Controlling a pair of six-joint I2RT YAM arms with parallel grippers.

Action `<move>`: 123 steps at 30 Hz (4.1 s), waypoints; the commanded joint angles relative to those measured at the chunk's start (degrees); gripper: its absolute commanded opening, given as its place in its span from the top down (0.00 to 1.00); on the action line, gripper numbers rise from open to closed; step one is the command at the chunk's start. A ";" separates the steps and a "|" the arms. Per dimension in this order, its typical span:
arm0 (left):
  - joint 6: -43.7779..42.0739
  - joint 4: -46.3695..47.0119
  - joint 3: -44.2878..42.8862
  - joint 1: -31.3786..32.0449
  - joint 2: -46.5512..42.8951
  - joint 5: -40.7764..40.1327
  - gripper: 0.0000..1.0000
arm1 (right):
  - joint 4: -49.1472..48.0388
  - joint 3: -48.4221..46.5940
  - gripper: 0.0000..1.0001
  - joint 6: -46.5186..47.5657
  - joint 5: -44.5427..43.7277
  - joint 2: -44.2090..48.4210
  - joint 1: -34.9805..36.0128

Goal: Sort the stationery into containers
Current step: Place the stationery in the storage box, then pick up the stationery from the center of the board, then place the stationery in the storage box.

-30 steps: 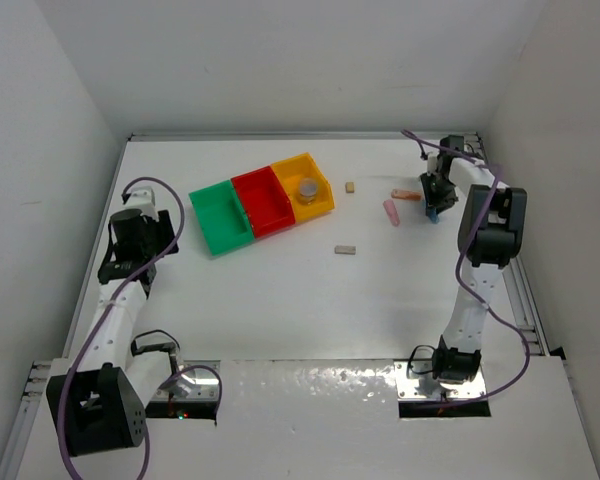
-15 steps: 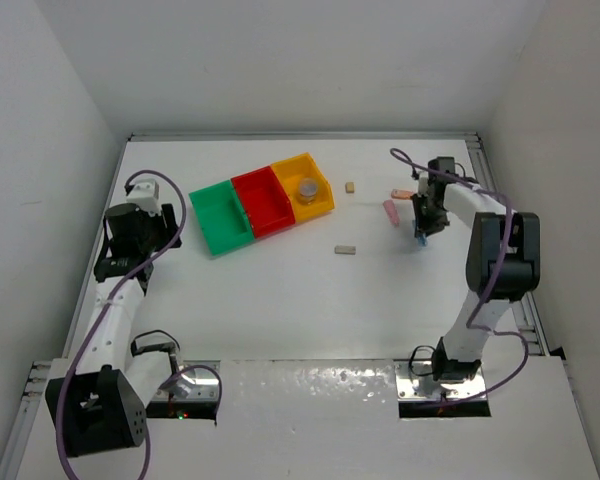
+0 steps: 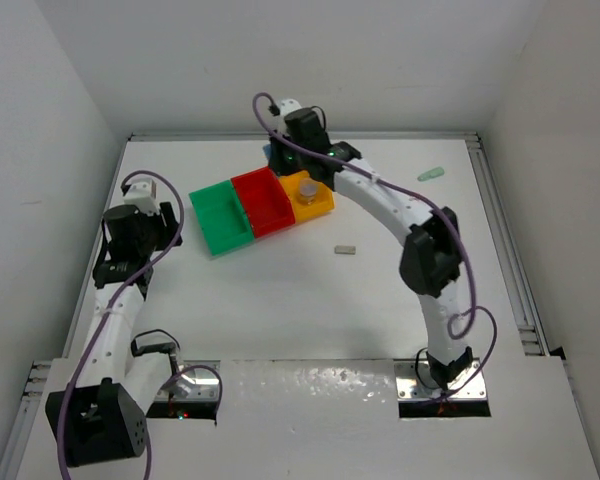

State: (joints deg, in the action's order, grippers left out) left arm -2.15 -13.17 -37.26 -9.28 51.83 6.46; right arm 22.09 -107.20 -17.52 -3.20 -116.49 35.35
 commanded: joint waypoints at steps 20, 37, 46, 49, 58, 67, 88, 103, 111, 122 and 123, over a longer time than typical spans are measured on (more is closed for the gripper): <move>1.19 0.60 3.68 -1.00 -3.58 -8.39 0.43 | -8.82 -7.59 1.00 -7.80 -8.91 -22.64 6.13; -1.36 3.76 3.07 -1.09 -3.58 -11.38 0.37 | -12.76 -9.26 0.55 -8.23 -8.74 -14.74 6.83; -1.63 3.76 3.42 -1.00 -4.19 -11.38 0.37 | -8.84 1.18 1.00 -5.87 -4.04 4.76 -1.58; -1.80 3.85 4.20 -1.18 -4.55 -12.17 0.37 | 0.89 6.29 0.55 -3.84 2.85 8.38 -9.67; -0.22 3.15 5.70 -1.97 -4.55 -12.00 0.37 | 16.67 12.63 0.67 -0.15 -1.63 -1.02 -27.96; -0.13 2.27 5.18 -3.29 -4.37 -11.91 0.37 | 11.58 13.51 0.40 4.86 -2.00 -7.52 -30.34; 1.54 4.20 6.84 -4.96 -3.05 -12.61 0.36 | -0.34 11.86 1.00 1.79 -6.37 8.47 -9.27; -3.64 2.97 6.93 -3.64 -5.69 -17.72 0.35 | -5.83 -12.77 1.00 3.81 -1.81 -19.21 3.58; -11.81 2.90 0.79 -3.46 -10.07 -11.30 0.34 | -5.30 -10.32 1.00 5.30 -3.21 -23.34 4.20; -17.71 -5.81 -5.54 -3.47 -13.95 -8.05 0.31 | -10.22 -8.20 0.93 3.20 -7.61 -25.46 4.81; -18.15 -5.90 -6.16 -3.38 -13.43 -5.26 0.31 | -10.22 -8.29 0.86 2.93 -8.04 -25.46 4.81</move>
State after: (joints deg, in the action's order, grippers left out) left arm -18.00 -17.50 -40.58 -13.06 38.24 -3.49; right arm 15.51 -115.07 -13.52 -8.80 -141.69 39.75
